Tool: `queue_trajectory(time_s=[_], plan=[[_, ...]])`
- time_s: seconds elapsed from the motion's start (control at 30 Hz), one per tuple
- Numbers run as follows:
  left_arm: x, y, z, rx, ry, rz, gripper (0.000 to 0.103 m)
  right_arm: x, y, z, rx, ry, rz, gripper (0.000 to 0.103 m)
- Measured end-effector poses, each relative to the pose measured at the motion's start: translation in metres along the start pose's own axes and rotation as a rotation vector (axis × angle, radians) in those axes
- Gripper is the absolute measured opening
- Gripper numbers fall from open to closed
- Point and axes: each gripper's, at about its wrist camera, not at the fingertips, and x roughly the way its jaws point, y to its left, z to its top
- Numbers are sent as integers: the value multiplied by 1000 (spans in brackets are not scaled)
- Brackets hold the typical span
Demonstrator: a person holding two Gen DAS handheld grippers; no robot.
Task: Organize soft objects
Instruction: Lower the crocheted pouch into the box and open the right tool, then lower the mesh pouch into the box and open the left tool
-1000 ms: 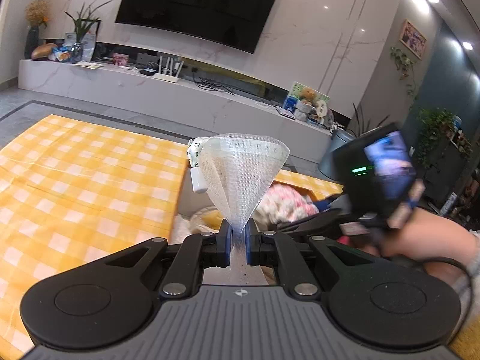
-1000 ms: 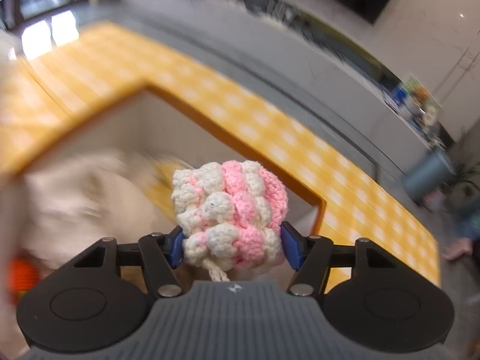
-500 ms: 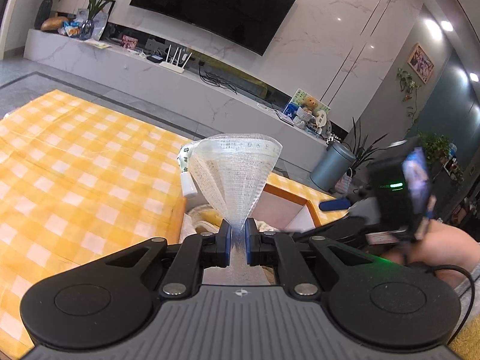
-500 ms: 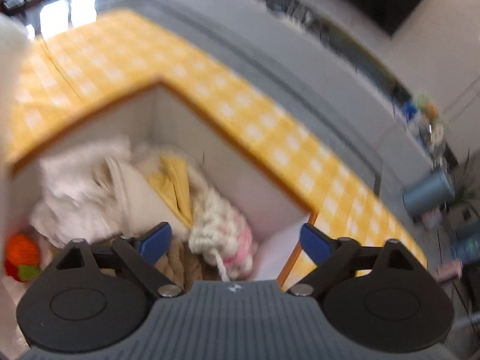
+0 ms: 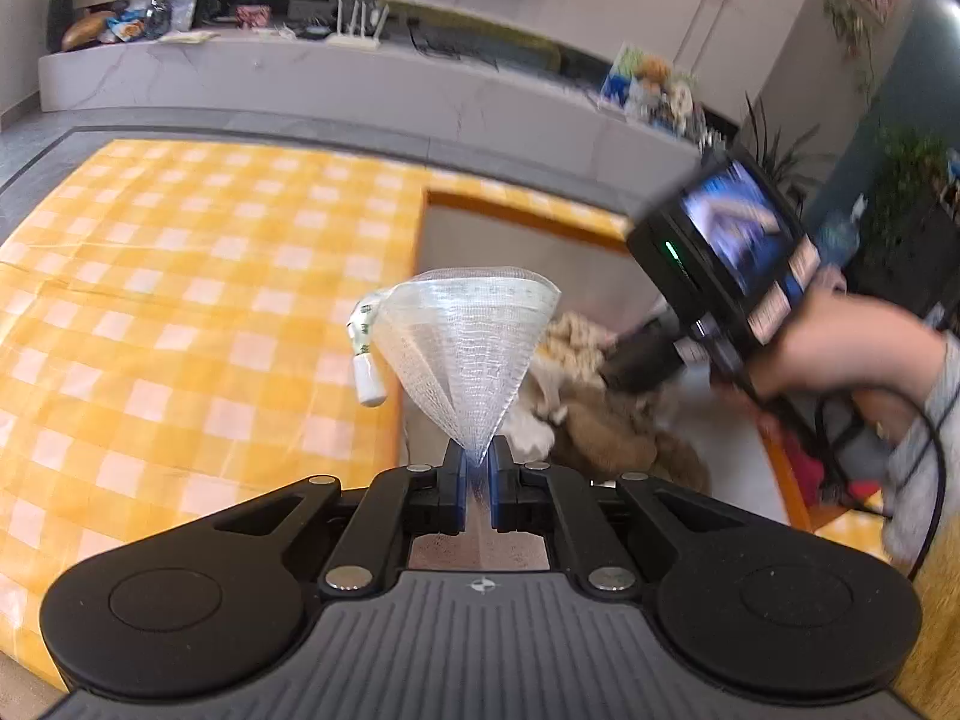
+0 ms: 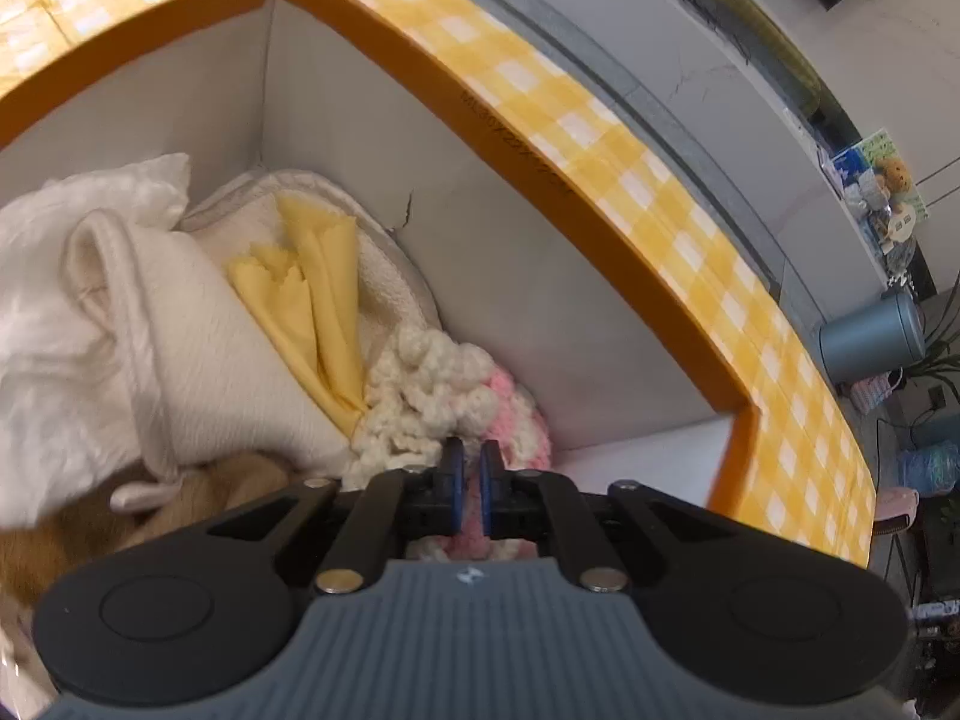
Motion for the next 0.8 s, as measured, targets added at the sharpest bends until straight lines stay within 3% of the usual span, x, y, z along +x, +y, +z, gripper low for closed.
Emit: queue_trajectory(time_s=[0.17,0.3,0.4,0.47,0.5,0.53,0.6,0.63,0.7,0.8], plan=[[12,-11,-4,34,28,37,8,12,13,3,-60,21,-50,2],[20,-22,-4,80,25,125,8,10,31,3,-151,39,-106,2],[25,-26,-1,85,39,139,8,-5,24,-3,-76,-5,-91,4],[24,-25,0,69,39,143,13,-21,14,-10,-20,-61,-80,12],[22,-26,1,63,39,141,26,-30,8,-13,-7,-98,-80,16],[19,-26,2,61,32,128,56,-40,3,-18,5,-137,-80,24],[8,-28,3,75,-27,57,90,-60,-6,-28,42,-191,-72,27],[2,-30,3,77,-63,36,95,-69,-13,-32,71,-215,-65,27],[-9,-36,4,75,-122,55,95,-89,-25,-43,147,-276,-66,29],[-22,-45,7,86,-190,98,97,-117,-46,-62,266,-374,-73,41]])
